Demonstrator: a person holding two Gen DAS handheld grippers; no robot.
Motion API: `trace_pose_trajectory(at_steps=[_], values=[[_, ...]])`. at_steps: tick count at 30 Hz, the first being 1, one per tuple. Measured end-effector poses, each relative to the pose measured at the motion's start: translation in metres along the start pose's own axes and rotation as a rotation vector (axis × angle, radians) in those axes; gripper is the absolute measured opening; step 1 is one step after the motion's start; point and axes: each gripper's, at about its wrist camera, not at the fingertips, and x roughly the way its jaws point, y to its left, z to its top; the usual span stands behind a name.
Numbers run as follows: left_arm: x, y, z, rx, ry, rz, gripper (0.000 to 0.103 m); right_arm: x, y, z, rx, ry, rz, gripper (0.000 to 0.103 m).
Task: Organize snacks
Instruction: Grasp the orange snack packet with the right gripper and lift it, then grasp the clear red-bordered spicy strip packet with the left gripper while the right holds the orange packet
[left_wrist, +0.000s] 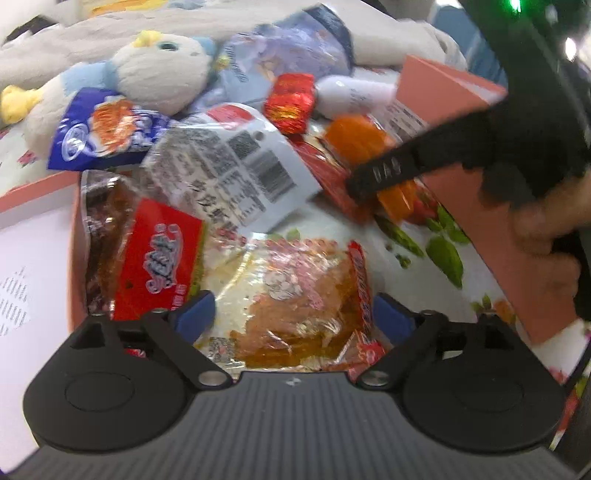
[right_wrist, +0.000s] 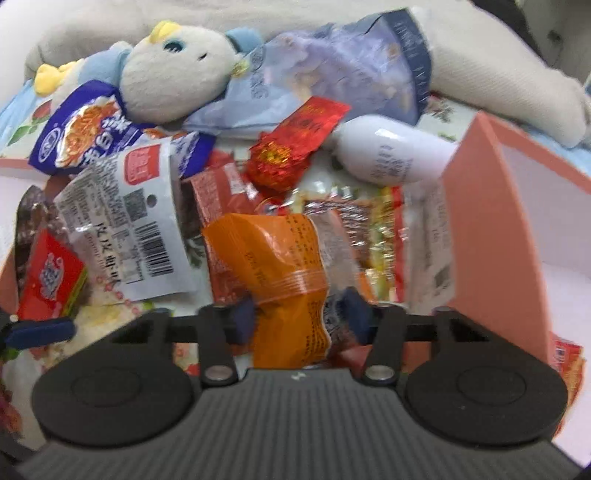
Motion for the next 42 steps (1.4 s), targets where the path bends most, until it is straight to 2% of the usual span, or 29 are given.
trace_pose_trajectory(at_steps=[4, 10, 23, 29, 42], values=[[0.003, -0.009, -0.003, 0.056, 0.006, 0.028, 0.097, -0.015, -0.007, -0.006, 0.048, -0.037, 0.002, 0.045], [0.006, -0.015, -0.003, 0.046, 0.013, 0.069, 0.096, -0.038, -0.012, -0.012, 0.063, -0.078, 0.010, 0.044], [0.000, -0.024, -0.003, 0.045, 0.018, 0.065, 0.071, -0.081, -0.020, -0.031, 0.086, -0.100, 0.076, 0.044], [-0.009, -0.021, -0.006, -0.016, 0.006, 0.062, 0.052, -0.094, -0.020, -0.045, 0.109, -0.086, 0.110, 0.044], [-0.066, -0.019, -0.018, -0.220, -0.026, 0.054, 0.048, -0.134, -0.023, -0.077, 0.161, -0.068, 0.166, 0.043]])
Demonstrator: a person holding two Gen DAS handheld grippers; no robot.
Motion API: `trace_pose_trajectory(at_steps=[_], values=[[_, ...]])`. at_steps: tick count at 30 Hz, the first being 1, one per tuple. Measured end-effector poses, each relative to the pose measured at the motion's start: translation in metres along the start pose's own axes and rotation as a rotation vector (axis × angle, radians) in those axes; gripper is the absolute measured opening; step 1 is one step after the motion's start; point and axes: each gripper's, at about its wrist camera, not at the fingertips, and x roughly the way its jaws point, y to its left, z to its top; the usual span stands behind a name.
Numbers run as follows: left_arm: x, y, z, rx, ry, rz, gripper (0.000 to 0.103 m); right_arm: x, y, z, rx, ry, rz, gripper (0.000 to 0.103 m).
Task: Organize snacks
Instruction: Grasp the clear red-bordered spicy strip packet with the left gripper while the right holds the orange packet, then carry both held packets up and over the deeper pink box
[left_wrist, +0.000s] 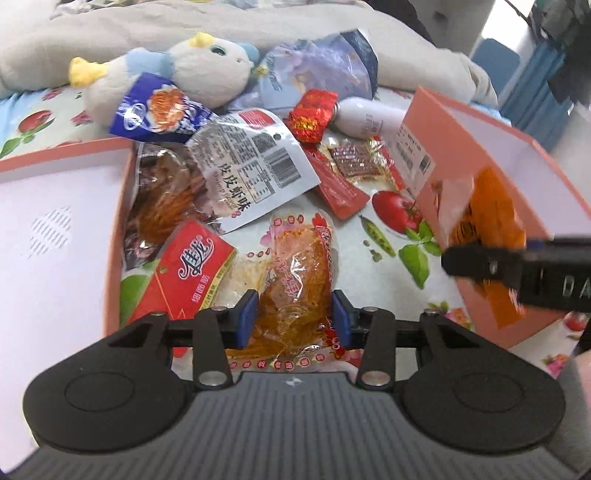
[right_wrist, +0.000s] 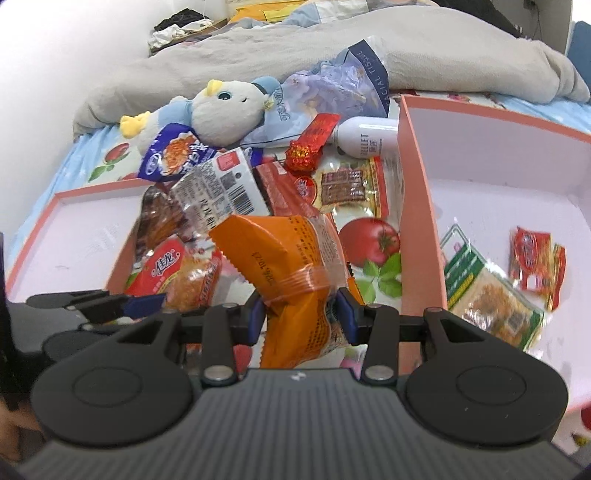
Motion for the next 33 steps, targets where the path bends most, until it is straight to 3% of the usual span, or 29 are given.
trace_pose_trajectory(at_steps=[14, 27, 33], values=[[-0.070, -0.016, 0.013, -0.086, -0.061, 0.005, 0.047, -0.054, -0.006, -0.003, 0.081, -0.032, 0.050, 0.043], [-0.149, -0.054, 0.074, -0.082, -0.209, -0.039, 0.047, -0.128, -0.017, 0.045, 0.073, -0.208, 0.054, 0.043], [-0.178, -0.087, 0.096, -0.044, -0.271, -0.068, 0.047, -0.162, -0.033, 0.057, 0.066, -0.299, 0.012, 0.043]])
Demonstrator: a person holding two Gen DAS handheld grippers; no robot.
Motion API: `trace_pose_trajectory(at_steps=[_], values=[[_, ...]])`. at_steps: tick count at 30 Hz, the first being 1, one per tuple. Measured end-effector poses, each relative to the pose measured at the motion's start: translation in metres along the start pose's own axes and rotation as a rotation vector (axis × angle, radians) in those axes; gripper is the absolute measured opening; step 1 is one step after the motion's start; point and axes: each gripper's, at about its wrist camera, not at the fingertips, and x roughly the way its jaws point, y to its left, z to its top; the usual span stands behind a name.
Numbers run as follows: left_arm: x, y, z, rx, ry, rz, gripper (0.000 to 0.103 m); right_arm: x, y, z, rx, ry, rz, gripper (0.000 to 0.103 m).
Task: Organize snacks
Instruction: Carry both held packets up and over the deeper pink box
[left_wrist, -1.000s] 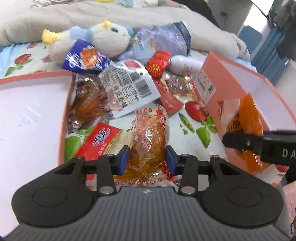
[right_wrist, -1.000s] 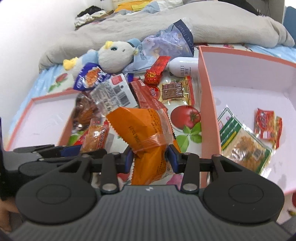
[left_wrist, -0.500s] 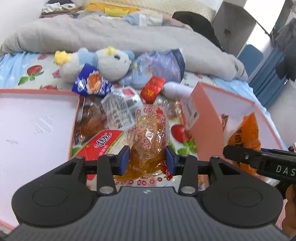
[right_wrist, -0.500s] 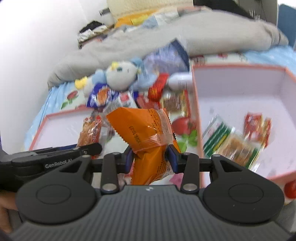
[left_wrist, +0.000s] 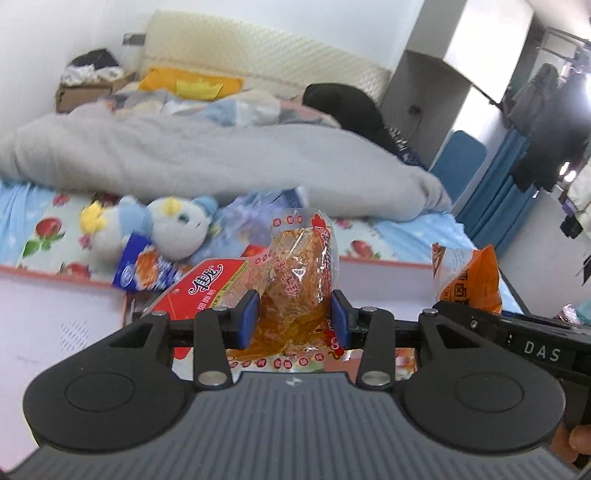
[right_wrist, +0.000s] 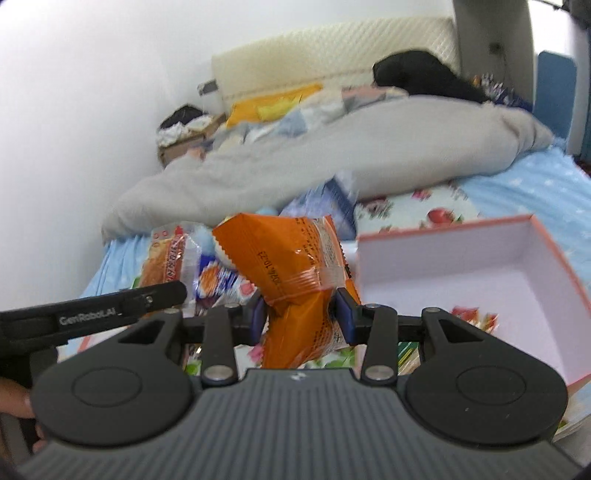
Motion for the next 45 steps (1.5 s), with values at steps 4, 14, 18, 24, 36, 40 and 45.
trace_pose_trajectory(at_steps=[4, 14, 18, 24, 36, 40, 45], values=[[-0.007, -0.025, 0.009, 0.011, -0.019, -0.023, 0.047, -0.017, -0.013, 0.010, -0.003, -0.039, -0.014, 0.043], [0.016, -0.093, 0.025, 0.064, -0.015, -0.072, 0.047, -0.036, -0.068, 0.026, 0.037, -0.075, -0.068, 0.043], [0.042, -0.117, 0.019, 0.090, 0.027, -0.090, 0.047, -0.030, -0.099, 0.024, 0.070, -0.059, -0.103, 0.043], [0.089, -0.139, 0.007, 0.112, 0.104, -0.098, 0.047, -0.011, -0.136, 0.012, 0.125, 0.000, -0.114, 0.043], [0.170, -0.149, -0.015, 0.116, 0.261, -0.050, 0.047, 0.042, -0.178, -0.021, 0.163, 0.160, -0.109, 0.043], [0.192, -0.149, -0.023, 0.112, 0.305, -0.030, 0.047, 0.054, -0.191, -0.033, 0.188, 0.197, -0.118, 0.044], [0.208, -0.153, -0.033, 0.122, 0.342, -0.022, 0.048, 0.071, -0.203, -0.047, 0.209, 0.253, -0.120, 0.044]])
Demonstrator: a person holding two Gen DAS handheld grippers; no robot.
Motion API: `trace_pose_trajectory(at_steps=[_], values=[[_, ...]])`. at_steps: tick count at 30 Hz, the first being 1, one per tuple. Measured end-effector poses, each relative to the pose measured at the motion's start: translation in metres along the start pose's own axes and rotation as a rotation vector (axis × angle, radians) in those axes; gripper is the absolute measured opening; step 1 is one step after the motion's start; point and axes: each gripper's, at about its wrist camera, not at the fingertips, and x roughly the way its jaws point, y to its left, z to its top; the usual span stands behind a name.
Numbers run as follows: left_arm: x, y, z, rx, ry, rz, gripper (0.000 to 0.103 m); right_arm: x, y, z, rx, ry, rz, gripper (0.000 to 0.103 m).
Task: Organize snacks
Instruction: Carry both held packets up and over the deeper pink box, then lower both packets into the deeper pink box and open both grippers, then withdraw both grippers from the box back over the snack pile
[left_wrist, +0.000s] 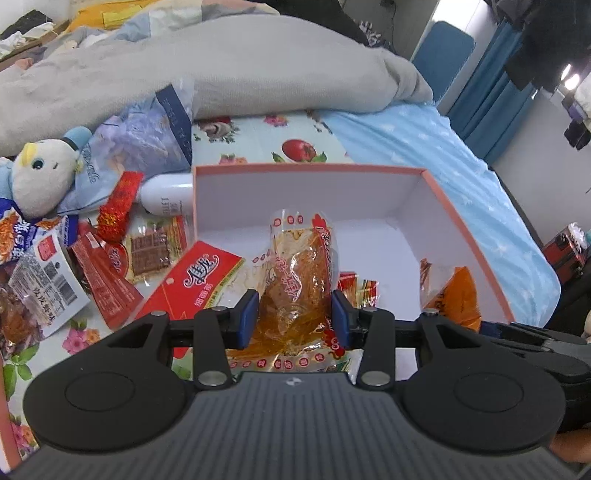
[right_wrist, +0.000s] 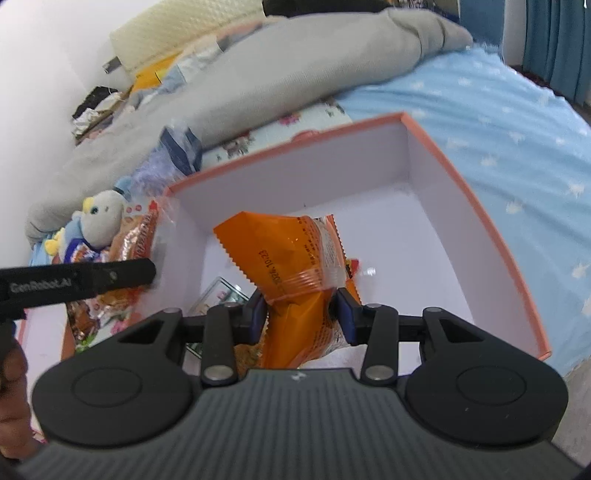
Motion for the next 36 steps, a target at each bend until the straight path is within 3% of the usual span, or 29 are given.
trace_pose_trajectory(at_steps=[3, 5, 7, 9, 11, 18, 27, 36], values=[[0.005, -0.004, -0.003, 0.013, 0.012, -0.001, 0.050, 0.006, -0.003, -0.005, 0.001, 0.025, -0.008, 0.044], [0.007, -0.005, -0.003, 0.025, 0.009, 0.004, 0.063, 0.008, -0.004, -0.006, 0.003, 0.035, -0.012, 0.044], [0.007, -0.004, -0.003, 0.031, 0.003, 0.017, 0.065, 0.009, -0.004, -0.007, -0.002, 0.046, -0.012, 0.046], [0.003, -0.003, -0.001, 0.032, -0.001, 0.015, 0.066, 0.008, -0.004, -0.007, -0.002, 0.050, -0.010, 0.051], [-0.004, -0.001, 0.000, 0.029, -0.013, 0.013, 0.066, 0.005, -0.003, -0.008, -0.002, 0.042, -0.011, 0.070], [-0.043, -0.001, 0.001, 0.049, -0.070, 0.024, 0.066, -0.020, 0.012, -0.005, -0.003, -0.011, 0.021, 0.068], [-0.122, -0.004, 0.002, 0.083, -0.222, -0.007, 0.066, -0.072, 0.043, 0.000, -0.014, -0.135, 0.051, 0.068], [-0.178, 0.012, -0.023, 0.055, -0.292, -0.044, 0.066, -0.104, 0.073, -0.010, -0.060, -0.214, 0.070, 0.068]])
